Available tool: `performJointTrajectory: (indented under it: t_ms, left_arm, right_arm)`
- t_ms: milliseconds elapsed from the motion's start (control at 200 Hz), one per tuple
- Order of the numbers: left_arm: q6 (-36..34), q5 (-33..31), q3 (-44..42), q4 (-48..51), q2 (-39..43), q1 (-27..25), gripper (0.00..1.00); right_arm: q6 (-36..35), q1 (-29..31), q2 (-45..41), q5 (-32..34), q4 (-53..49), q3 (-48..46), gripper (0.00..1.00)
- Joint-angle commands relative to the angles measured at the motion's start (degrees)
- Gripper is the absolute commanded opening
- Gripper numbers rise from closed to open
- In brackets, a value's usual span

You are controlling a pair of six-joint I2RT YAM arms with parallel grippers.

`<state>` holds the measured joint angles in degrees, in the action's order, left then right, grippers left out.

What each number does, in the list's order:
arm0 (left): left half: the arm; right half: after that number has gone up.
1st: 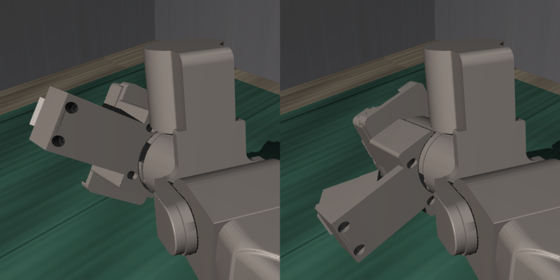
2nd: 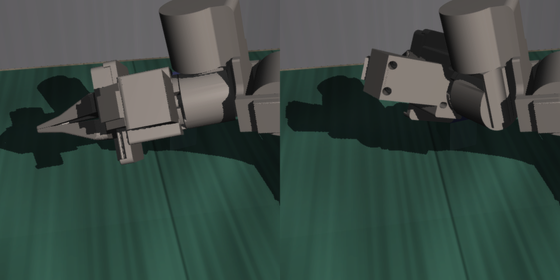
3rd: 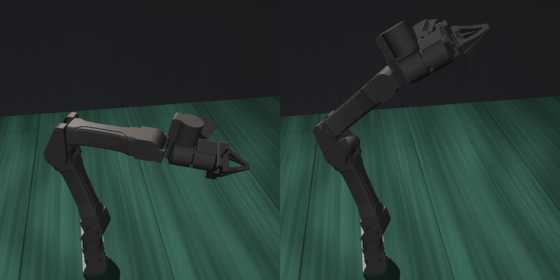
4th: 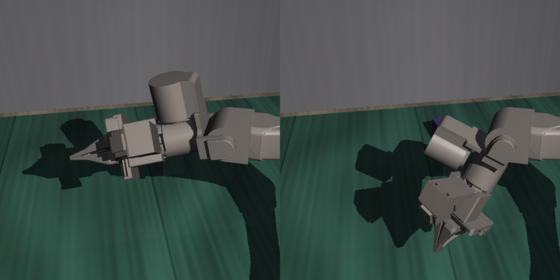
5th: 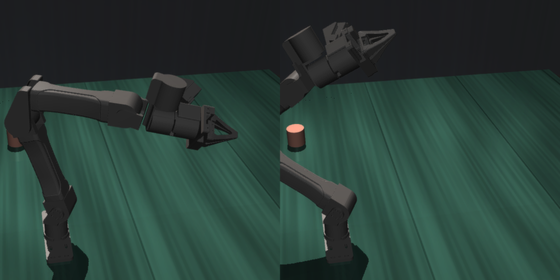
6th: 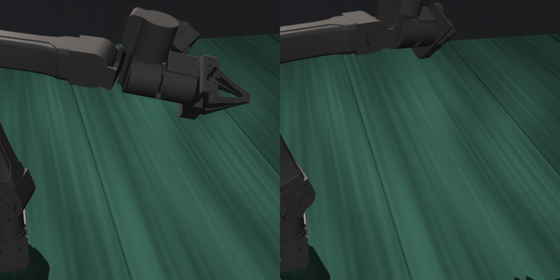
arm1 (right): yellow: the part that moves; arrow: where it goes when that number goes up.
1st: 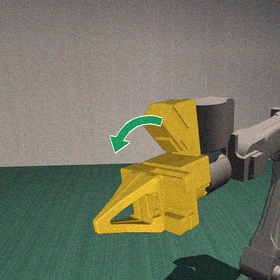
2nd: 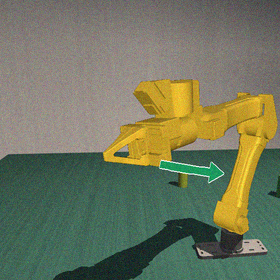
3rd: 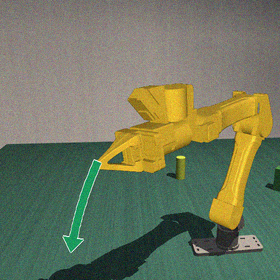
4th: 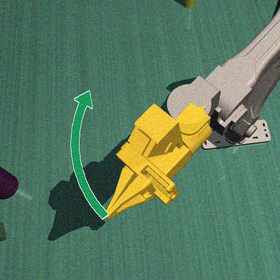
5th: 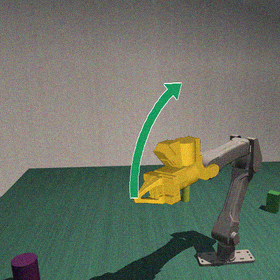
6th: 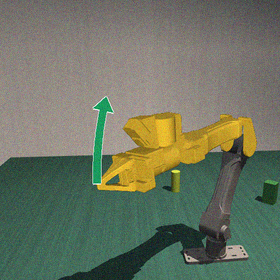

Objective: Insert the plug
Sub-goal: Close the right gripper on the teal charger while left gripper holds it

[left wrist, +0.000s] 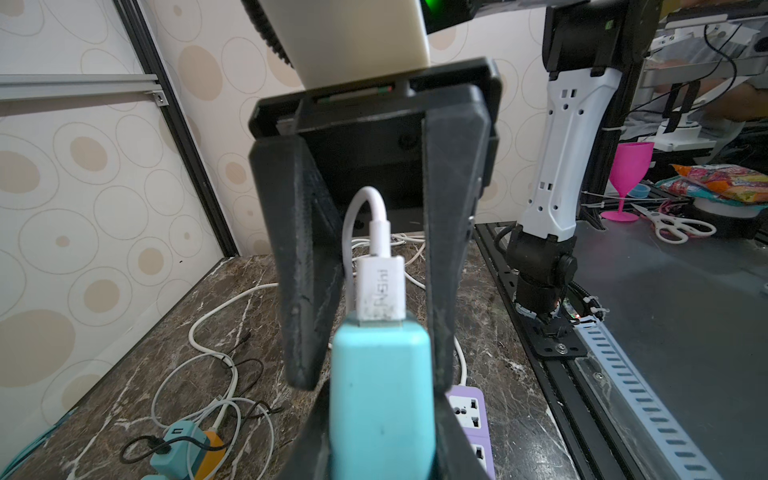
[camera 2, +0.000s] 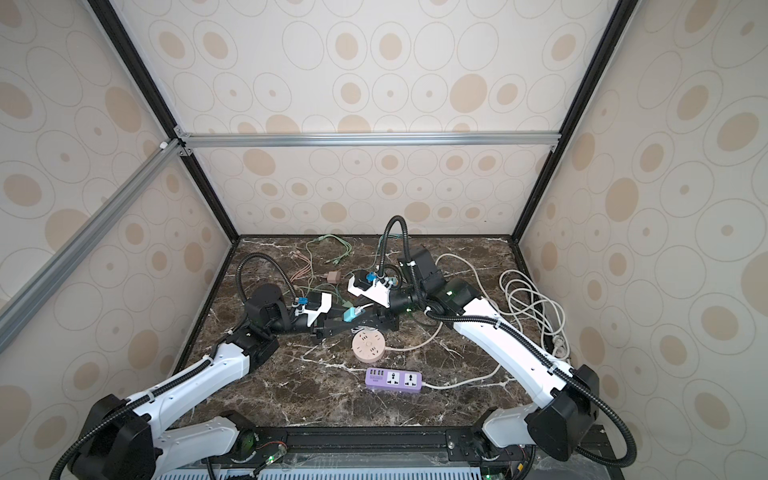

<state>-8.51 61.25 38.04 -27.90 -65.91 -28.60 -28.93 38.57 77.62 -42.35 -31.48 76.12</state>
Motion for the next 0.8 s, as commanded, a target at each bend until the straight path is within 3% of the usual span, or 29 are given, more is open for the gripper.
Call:
performJointTrajectory:
  t_ms: [0, 150, 200, 225, 260, 285, 295, 405, 495, 590, 680, 795]
  left_arm:
    - [-4.1, 1.1, 3.3, 0.9, 0.2, 0.2, 0.00]
    - [-4.5, 0.3, 3.5, 1.6, 0.3, 0.2, 0.03]
    - [-3.9, -1.2, 3.3, 1.5, 0.3, 0.2, 0.29]
    - [-2.9, -2.7, 3.1, 1.1, 0.3, 0.3, 0.50]
    - [-1.7, -5.2, 2.8, 1.0, 0.3, 0.3, 0.68]
    - [-1.2, -7.0, 2.6, 1.3, 0.2, 0.2, 0.94]
    - [-1.2, -7.7, 2.6, 1.5, 0.2, 0.2, 0.97]
    - [0.0, -13.9, 1.2, 3.3, -1.3, 0.3, 0.98]
    - [7.4, -25.6, -0.5, 1.8, -4.2, 0.2, 0.98]
    - [11.8, -35.9, 1.6, 7.4, -9.6, 0.2, 0.98]
    - [11.9, -36.3, 3.9, 13.6, -15.1, 0.2, 0.98]
    - [10.6, -39.6, 3.4, 14.8, -19.6, -0.7, 0.89]
  right_arm:
    - [-3.0, 0.4, 0.2, 0.8, -4.0, 2.4, 0.30]
    - [-5.9, 0.5, 0.6, 3.0, -9.1, 4.1, 0.11]
    - [-6.6, 0.5, 0.5, 3.5, -10.3, 4.5, 0.05]
    - [-6.7, 0.5, 0.3, 3.8, -10.4, 4.6, 0.02]
    - [-6.8, 0.5, 0.0, 4.2, -10.2, 4.4, 0.00]
    - [-6.6, 0.5, -0.3, 4.4, -9.6, 4.2, 0.00]
    - [-6.5, 0.5, -0.5, 4.5, -9.3, 4.0, 0.00]
    - [-4.0, 0.4, -2.4, 4.6, -3.7, 1.3, 0.00]
    - [-2.2, 0.4, -3.3, 4.2, -0.7, 0.1, 0.00]
    - [-1.2, 0.4, -3.7, 5.2, 1.2, -1.2, 0.00]
    - [-0.6, 0.4, -3.7, 5.9, 1.7, -1.7, 0.00]
    - [-0.3, 0.4, -3.6, 6.1, 2.2, -2.1, 0.00]
